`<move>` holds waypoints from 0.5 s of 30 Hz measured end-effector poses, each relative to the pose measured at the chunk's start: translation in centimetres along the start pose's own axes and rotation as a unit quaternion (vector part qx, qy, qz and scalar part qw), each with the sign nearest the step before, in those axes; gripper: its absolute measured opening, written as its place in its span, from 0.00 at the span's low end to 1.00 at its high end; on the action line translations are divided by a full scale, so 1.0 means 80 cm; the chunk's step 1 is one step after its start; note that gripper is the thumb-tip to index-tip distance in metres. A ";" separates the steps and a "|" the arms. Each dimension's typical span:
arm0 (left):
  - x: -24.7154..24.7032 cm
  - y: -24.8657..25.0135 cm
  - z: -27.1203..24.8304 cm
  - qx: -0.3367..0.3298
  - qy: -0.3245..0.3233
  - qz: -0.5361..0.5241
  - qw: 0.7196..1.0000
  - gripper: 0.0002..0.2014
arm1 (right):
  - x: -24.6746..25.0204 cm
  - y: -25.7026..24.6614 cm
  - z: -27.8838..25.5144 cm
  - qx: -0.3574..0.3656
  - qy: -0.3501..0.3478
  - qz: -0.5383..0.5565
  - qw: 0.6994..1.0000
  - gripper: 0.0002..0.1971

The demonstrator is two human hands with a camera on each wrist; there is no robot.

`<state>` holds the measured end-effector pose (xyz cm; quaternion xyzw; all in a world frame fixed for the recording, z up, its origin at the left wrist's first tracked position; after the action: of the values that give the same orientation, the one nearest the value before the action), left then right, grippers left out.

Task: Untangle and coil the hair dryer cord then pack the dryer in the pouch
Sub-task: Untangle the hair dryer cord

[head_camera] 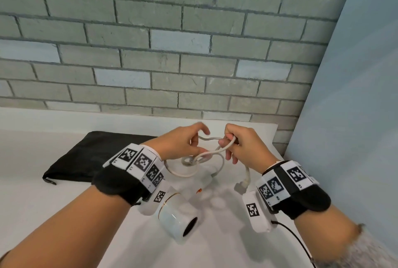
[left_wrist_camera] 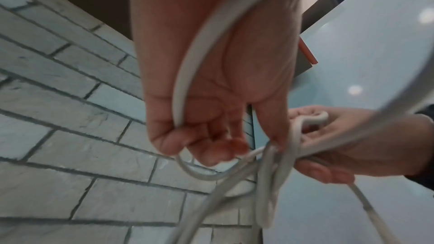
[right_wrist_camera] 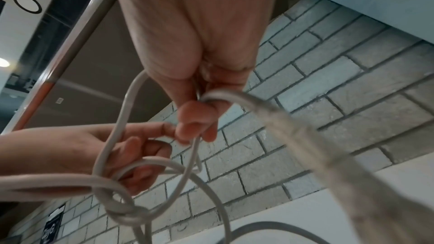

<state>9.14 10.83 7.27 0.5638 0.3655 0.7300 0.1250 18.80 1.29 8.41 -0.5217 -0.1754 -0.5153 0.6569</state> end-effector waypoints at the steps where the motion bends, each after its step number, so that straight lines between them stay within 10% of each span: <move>1: 0.002 0.004 0.000 -0.007 0.025 -0.004 1.000 0.26 | -0.001 0.001 -0.001 0.000 -0.005 -0.006 1.000 0.16; 7: -0.010 0.023 0.007 -0.018 0.057 0.231 0.971 0.15 | -0.006 -0.006 0.000 0.034 -0.010 -0.016 0.999 0.20; 11: 0.029 0.001 0.007 -0.040 0.163 -0.088 0.982 0.14 | 0.003 0.007 0.001 0.049 0.011 -0.003 0.999 0.19; 15: 0.082 -0.036 -0.021 -0.021 0.296 -0.374 0.879 0.14 | 0.007 0.040 -0.007 -0.016 -0.018 0.005 1.000 0.12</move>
<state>4.75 16.14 9.97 0.1403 0.5534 0.7693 0.2867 21.61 0.30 6.99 -0.5417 -0.1764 -0.5057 0.6479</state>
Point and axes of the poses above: each hand's wrist, its own z-axis towards the middle knuckle, its own x-axis out of the back of the hand, y = z × x, the point moved 7 cm from there along z, towards the middle knuckle, and after that the axes turned 11 degrees about -z, right-handed, at the moved point
